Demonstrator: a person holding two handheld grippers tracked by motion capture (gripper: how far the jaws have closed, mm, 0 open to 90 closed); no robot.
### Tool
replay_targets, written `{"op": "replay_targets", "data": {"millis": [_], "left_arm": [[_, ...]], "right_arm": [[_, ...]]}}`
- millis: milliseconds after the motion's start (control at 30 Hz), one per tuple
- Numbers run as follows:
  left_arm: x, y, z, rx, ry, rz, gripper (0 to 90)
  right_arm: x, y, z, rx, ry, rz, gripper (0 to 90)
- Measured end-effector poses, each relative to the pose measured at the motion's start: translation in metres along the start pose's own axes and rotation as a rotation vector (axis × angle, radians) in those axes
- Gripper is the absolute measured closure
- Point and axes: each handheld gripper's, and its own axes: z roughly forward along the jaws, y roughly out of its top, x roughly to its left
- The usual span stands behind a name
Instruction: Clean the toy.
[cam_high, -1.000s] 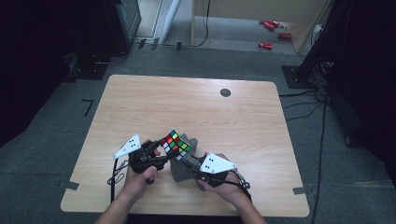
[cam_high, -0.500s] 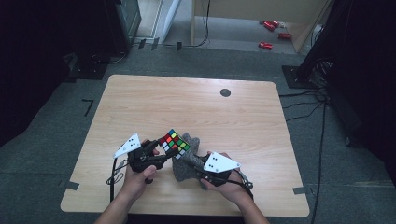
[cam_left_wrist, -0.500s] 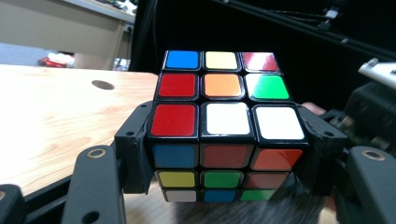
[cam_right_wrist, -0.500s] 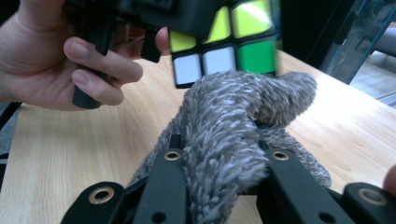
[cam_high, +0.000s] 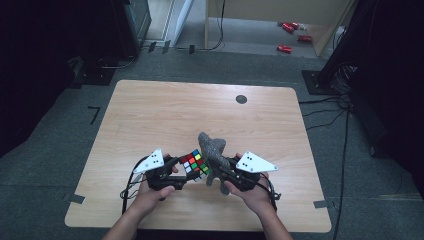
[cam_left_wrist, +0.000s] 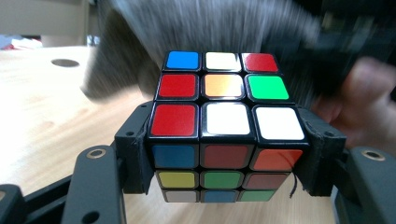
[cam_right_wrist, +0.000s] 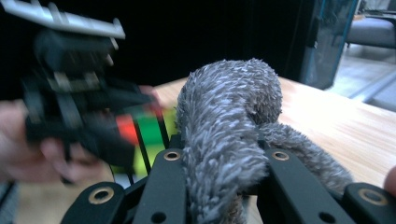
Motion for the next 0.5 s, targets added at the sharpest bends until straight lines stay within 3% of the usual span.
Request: {"op": "replay_targets", "data": {"millis": [67, 200, 367, 467, 500], "left_arm": [[-0.006, -0.001, 0.003, 0.011, 0.013, 0.036, 35.3], [-0.005, 0.002, -0.001, -0.026, 0.024, 0.027, 35.3], [-0.002, 0.003, -0.004, -0.045, 0.018, 0.005, 35.3], [-0.001, 0.002, -0.002, -0.026, 0.02, -0.006, 35.3], [0.0, 0.001, -0.001, -0.021, 0.018, -0.006, 35.3]], "right_arm": [[0.002, 0.004, -0.001, -0.022, 0.008, 0.015, 78.5], [-0.002, 0.0, 0.0, -0.028, 0.016, 0.068, 78.6], [-0.006, -0.013, 0.009, 0.046, -0.004, 0.097, 78.6], [-0.002, -0.006, 0.007, 0.035, -0.007, 0.081, 78.5], [0.001, 0.0, 0.003, 0.005, 0.006, 0.078, 78.5]]}}
